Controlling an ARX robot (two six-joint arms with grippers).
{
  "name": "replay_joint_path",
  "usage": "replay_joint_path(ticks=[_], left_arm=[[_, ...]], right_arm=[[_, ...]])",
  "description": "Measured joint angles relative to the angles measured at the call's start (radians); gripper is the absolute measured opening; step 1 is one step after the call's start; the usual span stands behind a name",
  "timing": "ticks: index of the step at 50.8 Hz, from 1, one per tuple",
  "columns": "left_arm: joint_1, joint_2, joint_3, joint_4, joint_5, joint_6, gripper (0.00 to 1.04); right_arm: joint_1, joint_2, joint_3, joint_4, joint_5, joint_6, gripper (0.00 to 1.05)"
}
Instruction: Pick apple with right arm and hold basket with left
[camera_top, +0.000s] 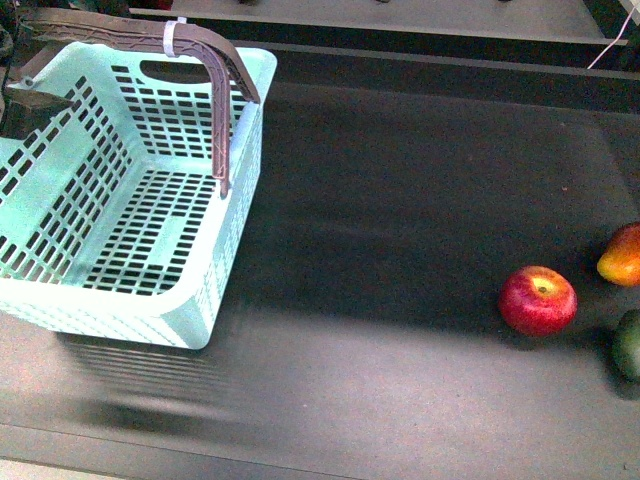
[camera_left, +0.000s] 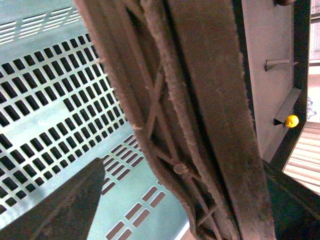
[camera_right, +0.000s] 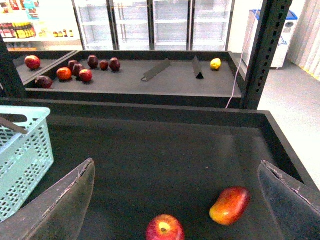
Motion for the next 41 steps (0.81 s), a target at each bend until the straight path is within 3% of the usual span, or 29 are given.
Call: replay_joint_path(ticks=[18, 27, 41], left_arm=[[-0.012, 0.004, 0.027, -0.006, -0.011, -0.043, 0.30], [-0.018, -0.002, 0.024, -0.006, 0.011, -0.117, 0.20], [-0.072, -0.110, -0.081, 0.009, 0.042, -0.042, 0.19]], right_arm=[[0.000, 0.000, 0.000, 0.000, 0.000, 0.000, 0.96], [0.000, 0.000, 0.000, 0.000, 0.000, 0.000, 0.96], [0.000, 0.000, 0.000, 0.000, 0.000, 0.000, 0.96]])
